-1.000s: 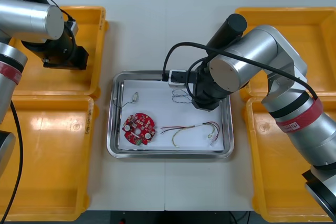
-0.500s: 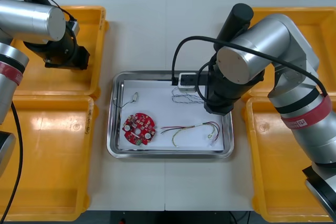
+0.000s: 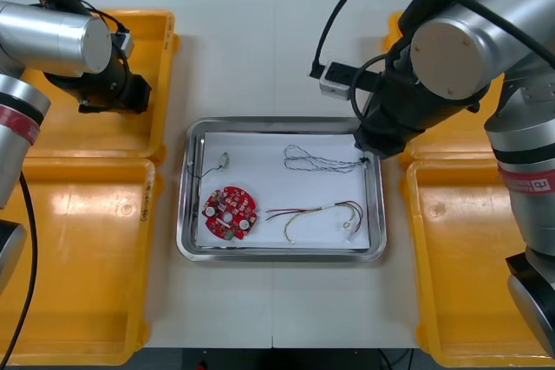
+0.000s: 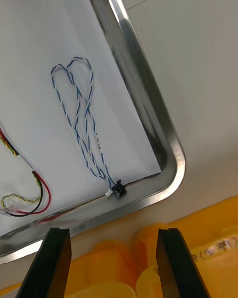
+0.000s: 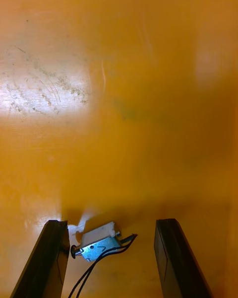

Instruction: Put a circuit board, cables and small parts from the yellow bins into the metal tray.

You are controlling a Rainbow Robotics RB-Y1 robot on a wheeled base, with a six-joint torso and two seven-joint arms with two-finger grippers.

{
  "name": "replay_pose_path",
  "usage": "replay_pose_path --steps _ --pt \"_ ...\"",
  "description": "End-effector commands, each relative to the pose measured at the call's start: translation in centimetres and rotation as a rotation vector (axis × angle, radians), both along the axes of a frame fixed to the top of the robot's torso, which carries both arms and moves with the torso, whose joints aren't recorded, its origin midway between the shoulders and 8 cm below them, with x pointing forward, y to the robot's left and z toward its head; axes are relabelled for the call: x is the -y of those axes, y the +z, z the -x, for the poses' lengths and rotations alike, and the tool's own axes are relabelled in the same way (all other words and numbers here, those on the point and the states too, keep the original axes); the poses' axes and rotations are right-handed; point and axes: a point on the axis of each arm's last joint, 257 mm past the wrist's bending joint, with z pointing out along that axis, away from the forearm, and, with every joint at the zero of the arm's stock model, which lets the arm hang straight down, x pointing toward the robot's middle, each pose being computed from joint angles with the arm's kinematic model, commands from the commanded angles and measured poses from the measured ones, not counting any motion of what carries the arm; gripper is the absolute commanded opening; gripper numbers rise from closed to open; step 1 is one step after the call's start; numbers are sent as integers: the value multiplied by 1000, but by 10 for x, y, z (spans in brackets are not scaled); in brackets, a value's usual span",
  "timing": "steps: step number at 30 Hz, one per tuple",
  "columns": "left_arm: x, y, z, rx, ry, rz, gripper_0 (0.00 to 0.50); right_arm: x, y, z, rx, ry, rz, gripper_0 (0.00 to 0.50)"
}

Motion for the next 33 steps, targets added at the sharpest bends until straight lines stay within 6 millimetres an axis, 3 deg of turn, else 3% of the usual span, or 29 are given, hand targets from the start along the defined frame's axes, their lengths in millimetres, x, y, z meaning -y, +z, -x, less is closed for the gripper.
replay_pose_path --steps 1,10,11,12,13,14,33 --pt "-9 1 -1 9 -115 -91 500 16 52 -10 119 -82 -36 500" --pt "-15 -13 2 10 -118 -95 500 50 63 -5 62 -278 -176 500" --pt "-14 -13 2 11 -121 -95 468 55 65 -4 53 -313 -201 500" --pt "-14 -13 2 11 -122 -96 295 59 67 -3 49 -337 -221 500" --pt "-14 -13 2 11 -122 -96 177 62 69 -3 48 -353 -231 500" --pt "-14 -13 2 11 -124 -97 0 67 72 -1 46 -381 -252 500" --pt "-17 -9 4 4 -120 -87 0 148 76 24 45 -727 -408 500"
